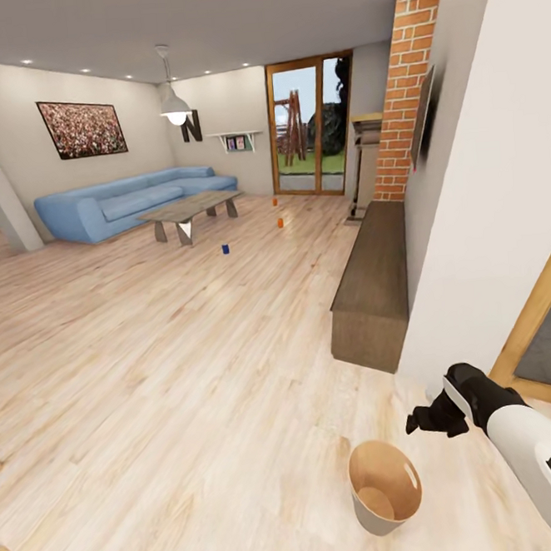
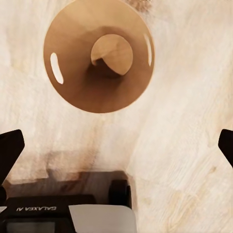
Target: Put the three can of soda from the living room inside the tash can in the kitchen.
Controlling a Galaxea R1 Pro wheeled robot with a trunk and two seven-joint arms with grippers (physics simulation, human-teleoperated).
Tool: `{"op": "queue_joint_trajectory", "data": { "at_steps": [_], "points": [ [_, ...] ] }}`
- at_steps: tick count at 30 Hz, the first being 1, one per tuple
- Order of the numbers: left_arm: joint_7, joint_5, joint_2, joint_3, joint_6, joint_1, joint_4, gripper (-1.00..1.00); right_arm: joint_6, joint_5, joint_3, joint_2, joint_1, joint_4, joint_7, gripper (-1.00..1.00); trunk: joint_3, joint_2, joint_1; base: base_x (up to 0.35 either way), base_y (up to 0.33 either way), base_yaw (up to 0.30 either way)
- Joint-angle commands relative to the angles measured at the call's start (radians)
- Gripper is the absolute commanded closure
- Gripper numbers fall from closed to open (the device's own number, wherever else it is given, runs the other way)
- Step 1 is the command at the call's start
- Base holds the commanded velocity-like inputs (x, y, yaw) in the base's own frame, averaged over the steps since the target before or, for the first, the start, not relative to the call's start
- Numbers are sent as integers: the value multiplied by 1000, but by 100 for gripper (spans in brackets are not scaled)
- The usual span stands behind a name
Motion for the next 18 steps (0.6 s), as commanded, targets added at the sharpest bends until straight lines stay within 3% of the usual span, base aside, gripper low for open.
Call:
{"op": "queue_joint_trajectory", "data": {
  "at_steps": [1,14,18],
  "points": [
    [0,0,0,0,0,0,0,-100,0,0,0,0,0,-2,0,-100,-5,-7,4,0,0,14],
    [1,-2,0,-1,0,0,1,-100,0,3,11,-5,-5,-16,-3,-100,-65,-98,54,0,0,4],
    [1,-2,0,-1,0,0,1,-100,1,21,24,-10,-30,-27,-3,-100,-82,-126,69,0,0,0]
  ]
}}
